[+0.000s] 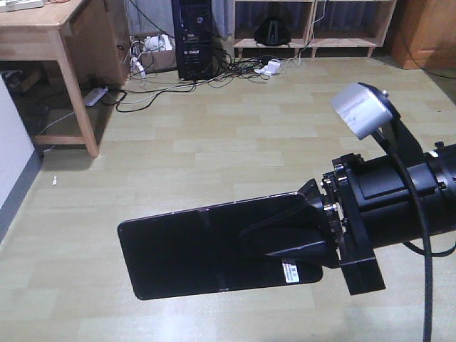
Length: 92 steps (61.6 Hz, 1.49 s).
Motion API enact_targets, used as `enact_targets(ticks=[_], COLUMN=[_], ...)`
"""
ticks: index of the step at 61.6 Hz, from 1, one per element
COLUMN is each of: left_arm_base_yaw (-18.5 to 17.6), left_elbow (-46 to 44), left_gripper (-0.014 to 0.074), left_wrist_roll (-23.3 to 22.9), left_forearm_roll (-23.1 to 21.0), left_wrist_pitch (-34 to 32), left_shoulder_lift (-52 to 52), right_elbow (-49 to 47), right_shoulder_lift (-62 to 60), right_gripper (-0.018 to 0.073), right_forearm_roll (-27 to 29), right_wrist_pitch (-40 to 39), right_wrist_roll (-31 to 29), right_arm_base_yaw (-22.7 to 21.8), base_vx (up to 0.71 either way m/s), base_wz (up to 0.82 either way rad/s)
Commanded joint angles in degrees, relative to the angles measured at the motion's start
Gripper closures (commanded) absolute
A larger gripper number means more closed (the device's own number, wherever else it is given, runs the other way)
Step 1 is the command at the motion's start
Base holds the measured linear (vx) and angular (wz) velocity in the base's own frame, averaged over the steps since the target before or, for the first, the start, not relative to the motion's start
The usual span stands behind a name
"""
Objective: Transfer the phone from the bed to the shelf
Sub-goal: 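Drive toward the wooden shelves with the laptop, phone held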
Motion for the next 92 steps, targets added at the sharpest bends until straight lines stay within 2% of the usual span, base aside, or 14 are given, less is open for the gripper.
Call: enact_targets(ticks=[1,92], left_arm_base_yaw=[-0.18,-0.18], left_elbow=[0.13,0.13], left_gripper=[0.0596,0.0596], left_wrist_roll=[-0.22,-0.22], left_forearm_roll=[-0.4,-0.4], left_wrist_pitch=[-4.18,-4.18], left_shoulder_lift=[-0.39,-0.39], right_elbow=[-1.51,-1.51], right_shoulder_lift=[-1.46,-1.46], right_gripper=[0.0561,0.0561], right_forearm_roll=[5.17,5.17], right_wrist_pitch=[4.17,4.17], right_wrist_roll=[-0.46,-0.46], right_arm_base_yaw=[0.03,0.03], base_vx=[0.36,0.33], base_wz=[-0.07,-0.19])
